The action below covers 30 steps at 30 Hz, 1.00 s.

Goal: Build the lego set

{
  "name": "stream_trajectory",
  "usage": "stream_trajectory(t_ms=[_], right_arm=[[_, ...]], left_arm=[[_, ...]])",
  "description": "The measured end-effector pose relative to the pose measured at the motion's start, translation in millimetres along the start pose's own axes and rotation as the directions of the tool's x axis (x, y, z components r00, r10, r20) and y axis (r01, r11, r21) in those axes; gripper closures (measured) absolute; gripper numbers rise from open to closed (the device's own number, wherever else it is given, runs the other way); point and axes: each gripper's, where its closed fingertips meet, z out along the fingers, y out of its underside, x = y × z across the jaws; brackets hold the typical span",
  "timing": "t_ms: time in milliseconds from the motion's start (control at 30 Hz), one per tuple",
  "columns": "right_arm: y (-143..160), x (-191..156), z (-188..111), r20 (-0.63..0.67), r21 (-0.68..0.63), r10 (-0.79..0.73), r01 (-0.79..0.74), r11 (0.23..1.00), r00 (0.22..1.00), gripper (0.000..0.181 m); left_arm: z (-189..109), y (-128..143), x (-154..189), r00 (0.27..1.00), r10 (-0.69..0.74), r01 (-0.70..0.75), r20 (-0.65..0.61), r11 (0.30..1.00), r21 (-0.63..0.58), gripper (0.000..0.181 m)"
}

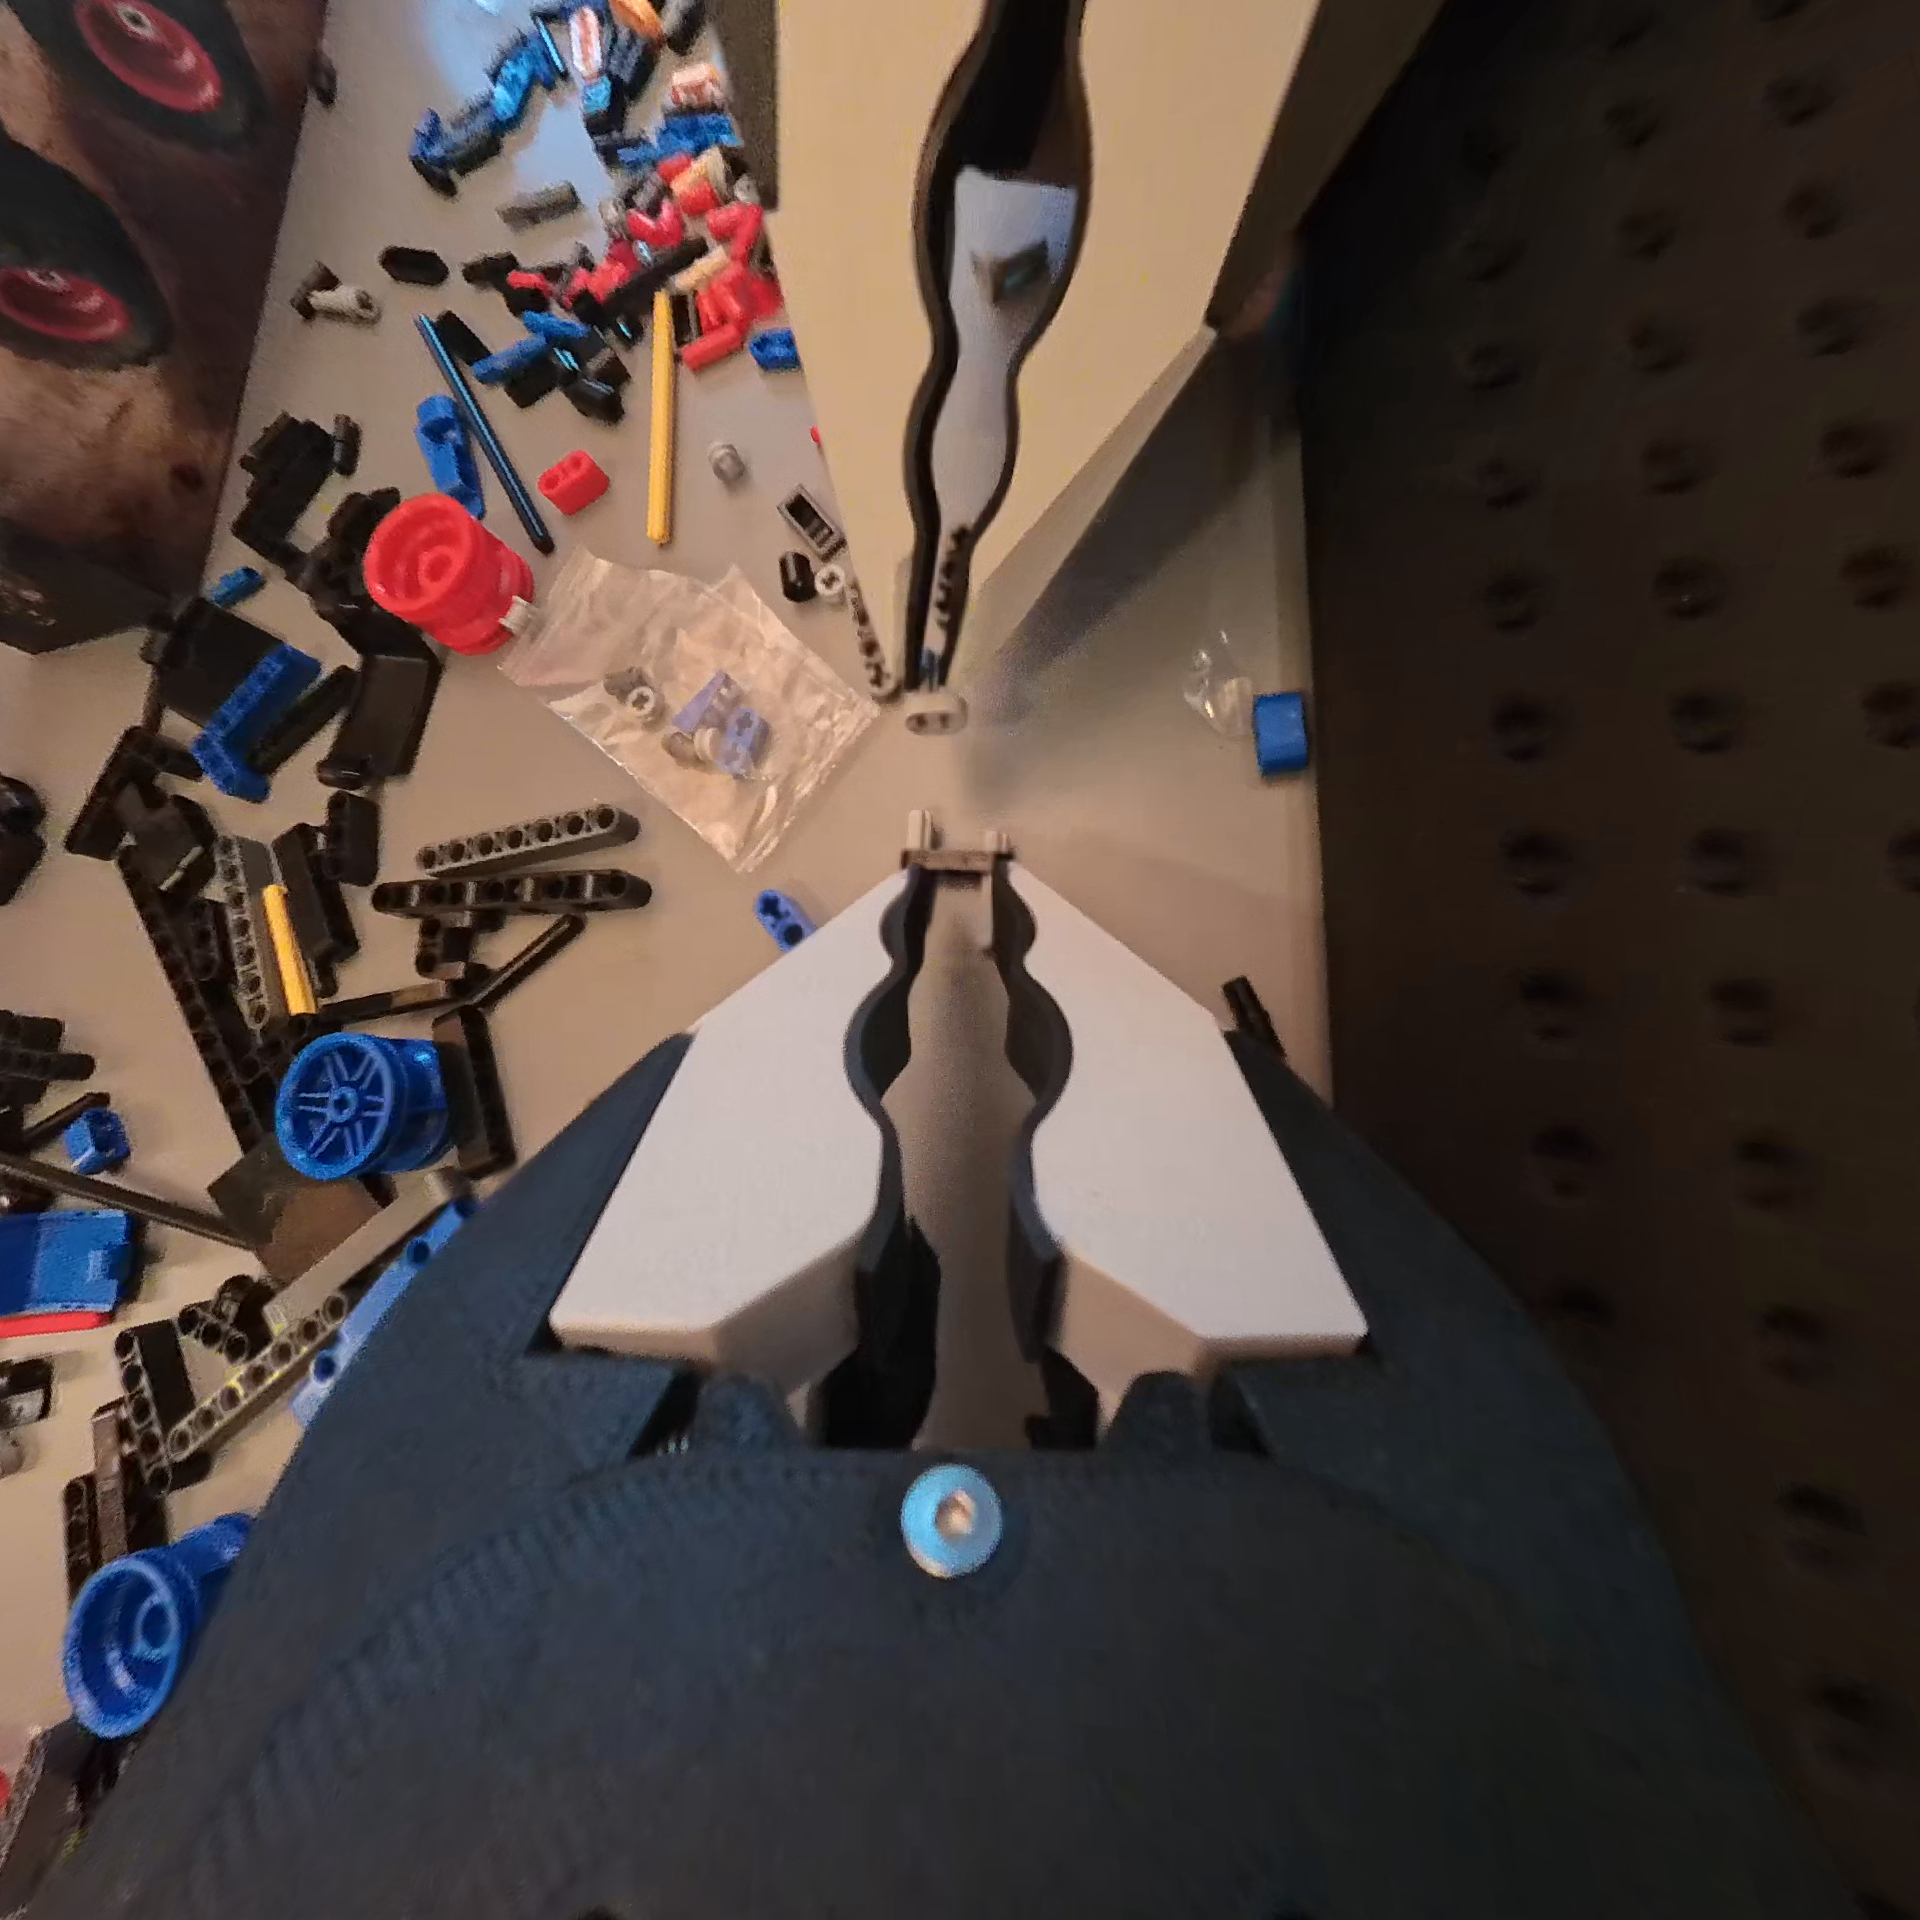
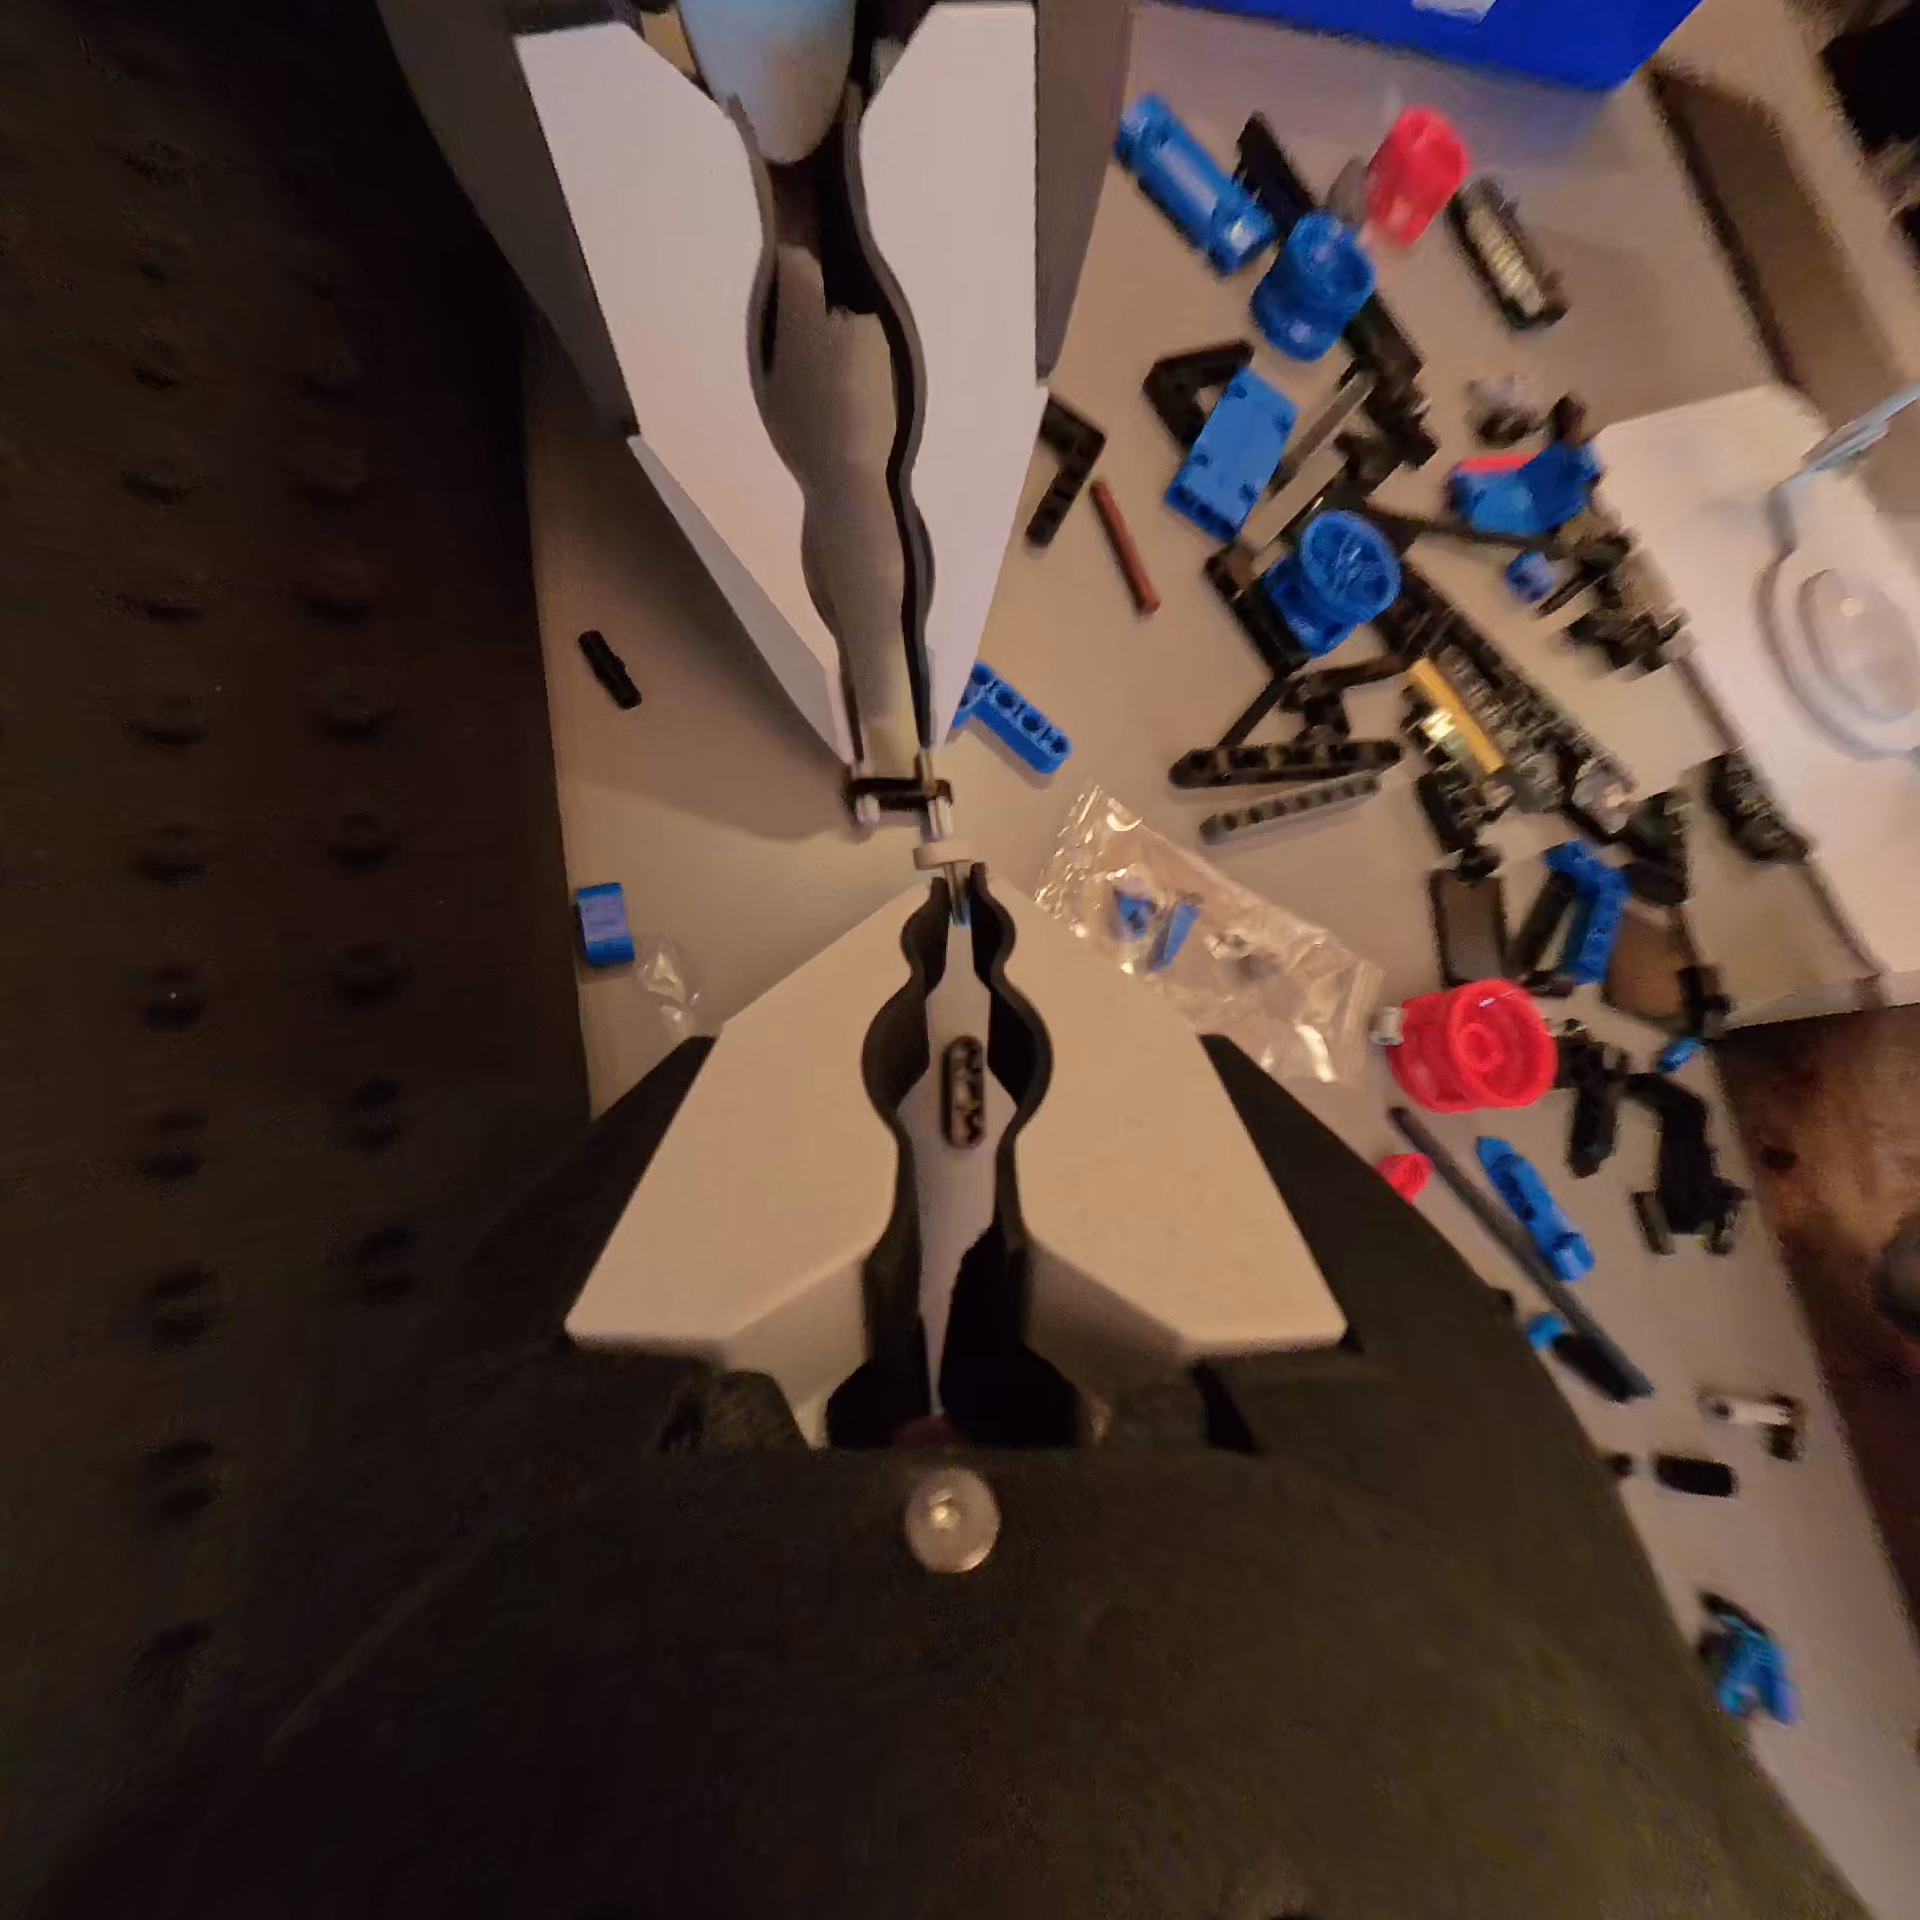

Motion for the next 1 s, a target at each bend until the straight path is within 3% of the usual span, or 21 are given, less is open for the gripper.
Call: stream_trajectory(t_ms=[200, 333, 467, 600, 733, 833, 1000], right_arm=[[-30, 9, -16, -0.162, 0.111, -0.142, 0.161, 0.981, 0.977, 0.178], [-42, 15, -22, -0.28, 0.115, -0.243, 0.283, 0.952, 0.929, 0.178], [-48, 17, -26, -0.358, 0.092, -0.33, 0.385, 0.918, 0.873, 0.179], [-51, 16, -27, -0.385, 0.088, -0.361, 0.424, 0.902, 0.849, 0.179], [-51, 16, -27, -0.344, 0.132, -0.299, 0.361, 0.923, 0.89, 0.178], [-47, 15, -26, -0.23, 0.189, -0.168, 0.213, 0.959, 0.959, 0.17], [-44, 13, -30, -0.011, 0.251, 0.063, -0.059, 0.966, 0.998, 0.173]], left_arm=[[-16, -31, -16, 0.99, -0.143, 0.139, 0.006, 0.971, 0.194, 0.166], [-23, -47, -17, 0.96, -0.26, 0.28, -0.106, 0.914, 0.293, 0.162], [-27, -54, -13, 0.925, -0.315, 0.371, -0.212, 0.868, 0.331, 0.166], [-28, -56, -15, 0.917, -0.328, 0.39, -0.226, 0.853, 0.346, 0.173], [-27, -54, -17, 0.961, -0.246, 0.274, -0.125, 0.899, 0.341, 0.174], [-25, -50, -21, 0.995, -0.08, 0.062, 0.051, 0.953, 0.297, 0.174], [-26, -51, -22, 0.954, 0.169, -0.221, 0.246, 0.954, 0.205, 0.174]])
